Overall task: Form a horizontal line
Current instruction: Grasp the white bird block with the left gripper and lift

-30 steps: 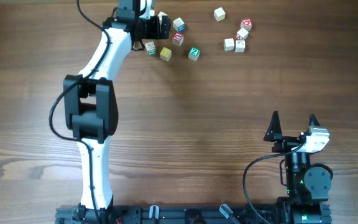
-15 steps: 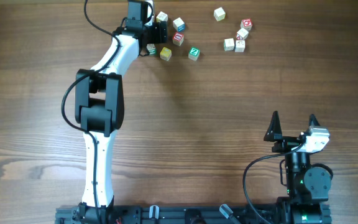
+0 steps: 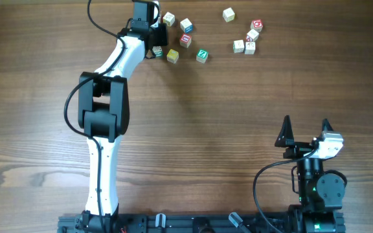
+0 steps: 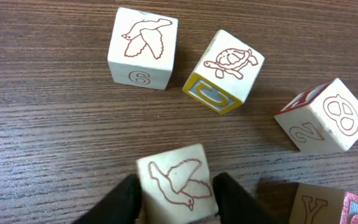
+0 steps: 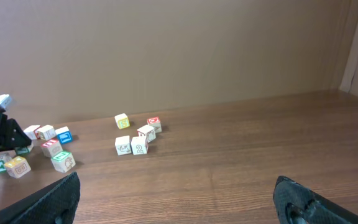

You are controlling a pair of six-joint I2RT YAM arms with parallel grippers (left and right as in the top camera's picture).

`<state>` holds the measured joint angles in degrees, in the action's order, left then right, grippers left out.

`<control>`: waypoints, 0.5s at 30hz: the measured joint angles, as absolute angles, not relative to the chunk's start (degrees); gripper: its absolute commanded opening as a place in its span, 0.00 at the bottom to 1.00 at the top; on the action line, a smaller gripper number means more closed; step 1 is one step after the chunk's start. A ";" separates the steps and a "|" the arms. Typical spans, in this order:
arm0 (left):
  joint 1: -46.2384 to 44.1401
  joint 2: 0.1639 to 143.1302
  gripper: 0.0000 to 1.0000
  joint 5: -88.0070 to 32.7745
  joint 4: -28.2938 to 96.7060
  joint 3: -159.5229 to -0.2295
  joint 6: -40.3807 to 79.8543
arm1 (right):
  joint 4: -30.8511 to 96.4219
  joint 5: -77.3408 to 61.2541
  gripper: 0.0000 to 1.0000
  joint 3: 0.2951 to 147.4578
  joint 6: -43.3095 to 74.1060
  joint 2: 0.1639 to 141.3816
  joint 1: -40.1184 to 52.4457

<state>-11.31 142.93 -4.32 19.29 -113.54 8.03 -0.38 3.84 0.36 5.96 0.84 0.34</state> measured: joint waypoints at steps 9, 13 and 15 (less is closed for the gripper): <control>-11.31 142.93 0.26 -4.01 19.25 -113.54 8.05 | -0.38 3.84 1.00 0.34 5.96 0.84 0.34; -11.51 142.56 0.27 -2.72 20.40 -113.56 8.05 | -0.38 3.84 1.00 0.36 5.96 0.84 0.34; -11.49 141.75 0.29 -2.13 21.39 -113.56 8.05 | -0.38 3.84 1.00 0.34 5.96 0.84 0.34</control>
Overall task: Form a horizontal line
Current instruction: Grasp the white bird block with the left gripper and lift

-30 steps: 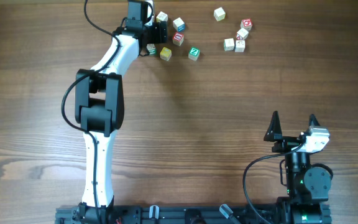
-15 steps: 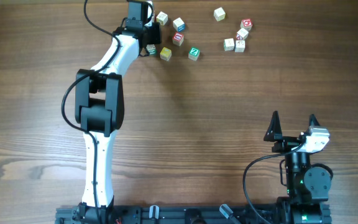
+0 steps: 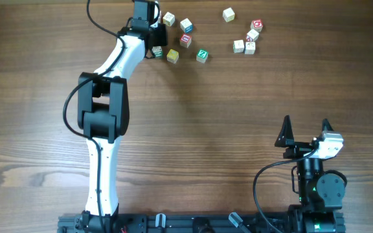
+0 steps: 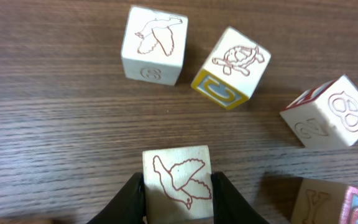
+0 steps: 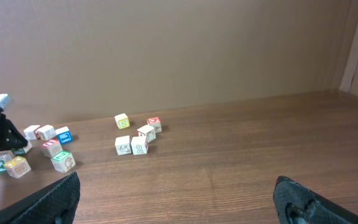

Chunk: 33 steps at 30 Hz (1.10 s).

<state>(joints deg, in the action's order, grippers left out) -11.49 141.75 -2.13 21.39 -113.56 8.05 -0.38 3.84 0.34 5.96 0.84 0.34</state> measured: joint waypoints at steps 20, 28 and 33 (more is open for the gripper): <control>-11.49 97.54 0.24 -1.32 62.54 -113.78 8.05 | -0.38 3.84 1.00 0.34 5.93 0.89 0.34; -11.49 91.70 0.22 -1.32 85.06 -114.02 8.05 | -0.38 3.84 1.00 0.34 5.96 0.89 0.34; -11.49 91.70 0.22 -1.32 86.61 -106.04 8.08 | -0.38 3.84 1.00 0.34 5.96 0.89 0.34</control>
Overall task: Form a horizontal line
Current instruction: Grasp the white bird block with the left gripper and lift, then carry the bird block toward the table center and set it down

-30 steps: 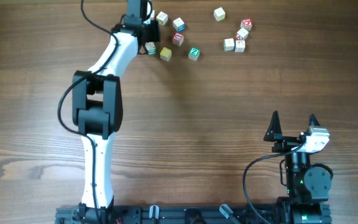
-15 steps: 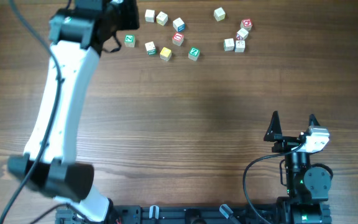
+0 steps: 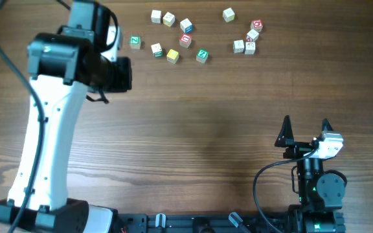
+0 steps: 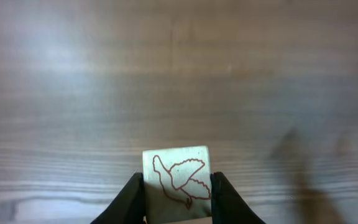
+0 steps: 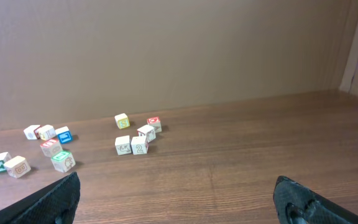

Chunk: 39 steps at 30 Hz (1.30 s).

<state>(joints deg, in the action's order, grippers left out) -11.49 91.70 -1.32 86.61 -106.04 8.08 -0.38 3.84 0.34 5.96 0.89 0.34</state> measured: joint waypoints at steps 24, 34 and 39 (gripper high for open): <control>-14.39 92.07 0.25 -4.60 44.10 -64.07 14.72 | -0.38 3.84 1.00 0.36 5.96 0.89 0.34; -19.00 94.76 0.25 -4.14 32.01 -61.43 19.49 | -0.38 3.84 1.00 0.34 5.96 0.89 0.34; -22.70 102.00 0.28 -4.12 30.70 -61.41 21.80 | -0.38 3.84 1.00 0.34 5.96 0.89 0.34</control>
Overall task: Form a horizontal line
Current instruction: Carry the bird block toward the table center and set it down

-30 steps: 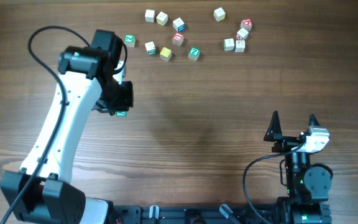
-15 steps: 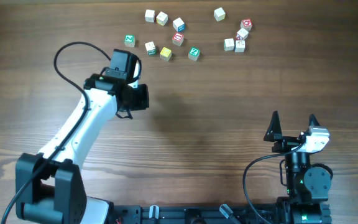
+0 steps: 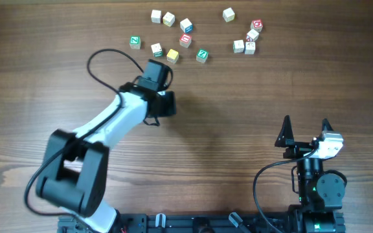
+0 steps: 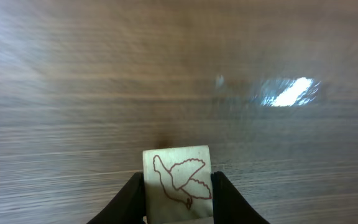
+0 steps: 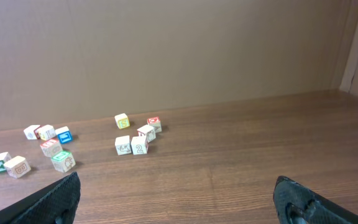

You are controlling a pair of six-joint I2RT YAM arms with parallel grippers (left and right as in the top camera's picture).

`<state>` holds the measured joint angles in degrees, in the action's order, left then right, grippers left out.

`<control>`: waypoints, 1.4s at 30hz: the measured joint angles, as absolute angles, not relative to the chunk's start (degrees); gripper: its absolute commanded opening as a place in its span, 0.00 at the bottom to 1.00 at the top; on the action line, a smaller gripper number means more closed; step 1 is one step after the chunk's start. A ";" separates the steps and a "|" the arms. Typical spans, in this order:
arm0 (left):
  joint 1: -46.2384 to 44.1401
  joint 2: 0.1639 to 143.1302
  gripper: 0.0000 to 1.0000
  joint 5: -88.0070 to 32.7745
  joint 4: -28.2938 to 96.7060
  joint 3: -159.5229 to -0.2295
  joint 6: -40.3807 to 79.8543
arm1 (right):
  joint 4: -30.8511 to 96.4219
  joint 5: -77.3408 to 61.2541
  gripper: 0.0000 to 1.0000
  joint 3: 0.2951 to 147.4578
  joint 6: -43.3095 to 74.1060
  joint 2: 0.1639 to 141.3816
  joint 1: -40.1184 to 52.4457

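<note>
A cream cube with a red bird outline (image 4: 177, 180) sits between the black fingers (image 4: 132, 200) of my left gripper (image 4: 178, 198), which is shut on it. Blurred bare wood lies beneath. In the overhead view the left gripper (image 3: 163, 103) is left of the table's middle, and it hides the cube. Several loose letter cubes (image 3: 185, 40) lie scattered along the far edge, with a second group (image 3: 250, 39) to their right. My right gripper (image 3: 305, 131) is parked near the front right, open and holding nothing (image 5: 179, 208).
The wooden table (image 3: 238, 103) fills the view. The nearest loose cubes, a yellow one (image 3: 172, 55) and a green-lettered one (image 3: 202, 55), lie just beyond the left gripper. A brown wall (image 5: 166, 50) stands behind the far edge.
The left gripper, still shut on the bird cube, has moved from the left side, high above the table, to a lower spot nearer the middle. The right arm has not moved.
My left gripper's fingers stood around the bird cube among the far cubes, then were shut on it. Later it held the cube away from the cluster, over bare wood at the left. Now it holds it near the table's middle.
</note>
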<state>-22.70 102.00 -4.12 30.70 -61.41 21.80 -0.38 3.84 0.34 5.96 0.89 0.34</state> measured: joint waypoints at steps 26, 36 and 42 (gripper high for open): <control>-24.38 105.56 0.34 -2.83 23.77 -61.32 23.05 | -0.38 3.84 1.00 0.34 5.96 0.89 0.34; -24.38 105.56 0.42 -2.83 23.49 -61.32 18.65 | -0.38 3.84 1.00 0.34 5.96 0.89 0.34; -24.38 105.56 0.47 -2.81 22.52 -61.32 17.89 | -0.38 3.84 1.00 0.34 5.93 0.89 0.34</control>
<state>-24.38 105.56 -2.81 22.52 -61.32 17.89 -0.38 3.84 0.34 5.93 0.89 0.34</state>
